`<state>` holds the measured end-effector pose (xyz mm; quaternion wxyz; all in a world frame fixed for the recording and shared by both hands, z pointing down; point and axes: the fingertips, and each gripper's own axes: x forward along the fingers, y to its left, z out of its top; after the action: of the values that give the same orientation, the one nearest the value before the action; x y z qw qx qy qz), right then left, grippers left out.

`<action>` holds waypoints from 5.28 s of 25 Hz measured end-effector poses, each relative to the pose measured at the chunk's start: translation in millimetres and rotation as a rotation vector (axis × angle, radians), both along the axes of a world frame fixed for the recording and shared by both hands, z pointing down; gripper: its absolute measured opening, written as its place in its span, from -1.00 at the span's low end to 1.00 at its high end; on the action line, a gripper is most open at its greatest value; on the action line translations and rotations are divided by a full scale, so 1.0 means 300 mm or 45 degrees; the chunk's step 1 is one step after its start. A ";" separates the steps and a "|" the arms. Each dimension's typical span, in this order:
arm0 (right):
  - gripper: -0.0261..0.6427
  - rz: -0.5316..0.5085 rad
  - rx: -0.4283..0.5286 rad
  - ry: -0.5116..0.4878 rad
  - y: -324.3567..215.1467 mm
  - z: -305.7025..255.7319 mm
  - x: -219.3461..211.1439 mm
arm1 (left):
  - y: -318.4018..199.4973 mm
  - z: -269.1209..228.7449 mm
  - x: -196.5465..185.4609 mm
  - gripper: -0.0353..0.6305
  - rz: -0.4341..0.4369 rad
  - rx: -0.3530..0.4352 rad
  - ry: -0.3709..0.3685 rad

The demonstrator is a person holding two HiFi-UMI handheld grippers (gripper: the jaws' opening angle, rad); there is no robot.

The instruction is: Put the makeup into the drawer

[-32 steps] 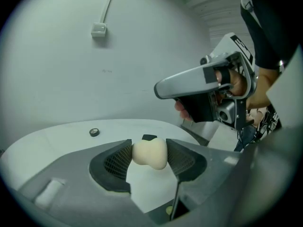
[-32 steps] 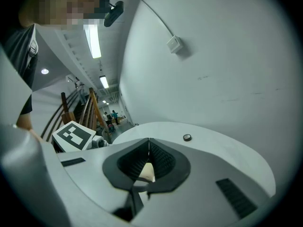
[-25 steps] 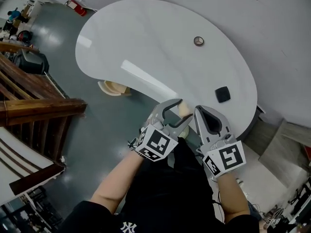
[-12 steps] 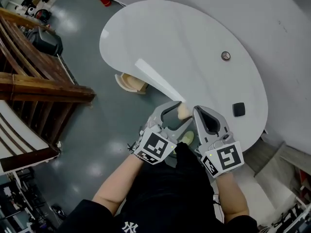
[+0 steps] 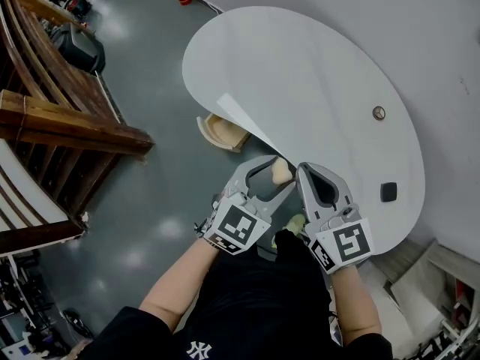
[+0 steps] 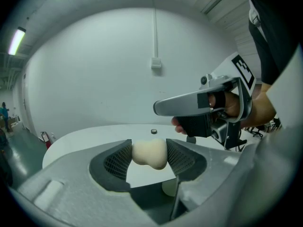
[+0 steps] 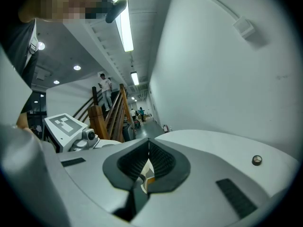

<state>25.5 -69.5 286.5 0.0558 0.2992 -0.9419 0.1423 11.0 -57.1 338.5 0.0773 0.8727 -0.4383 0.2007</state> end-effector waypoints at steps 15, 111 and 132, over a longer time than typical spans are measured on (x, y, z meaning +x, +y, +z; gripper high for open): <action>-0.88 -0.174 -0.052 0.008 -0.048 0.147 -0.544 | -0.051 0.135 -0.511 -0.19 -0.182 -0.034 0.051; -0.88 -0.236 -0.066 0.200 -0.252 0.703 -1.072 | -0.297 0.672 -1.106 -0.60 -0.462 -0.265 0.180; -0.88 -0.229 0.089 0.092 -0.256 0.028 -0.923 | -0.236 -0.142 -0.947 -0.87 -0.544 0.046 0.272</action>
<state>-251.2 -146.4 294.9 0.0917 0.2201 -0.9667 0.0930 -273.0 -127.7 295.9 0.1483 0.7777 -0.6058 0.0785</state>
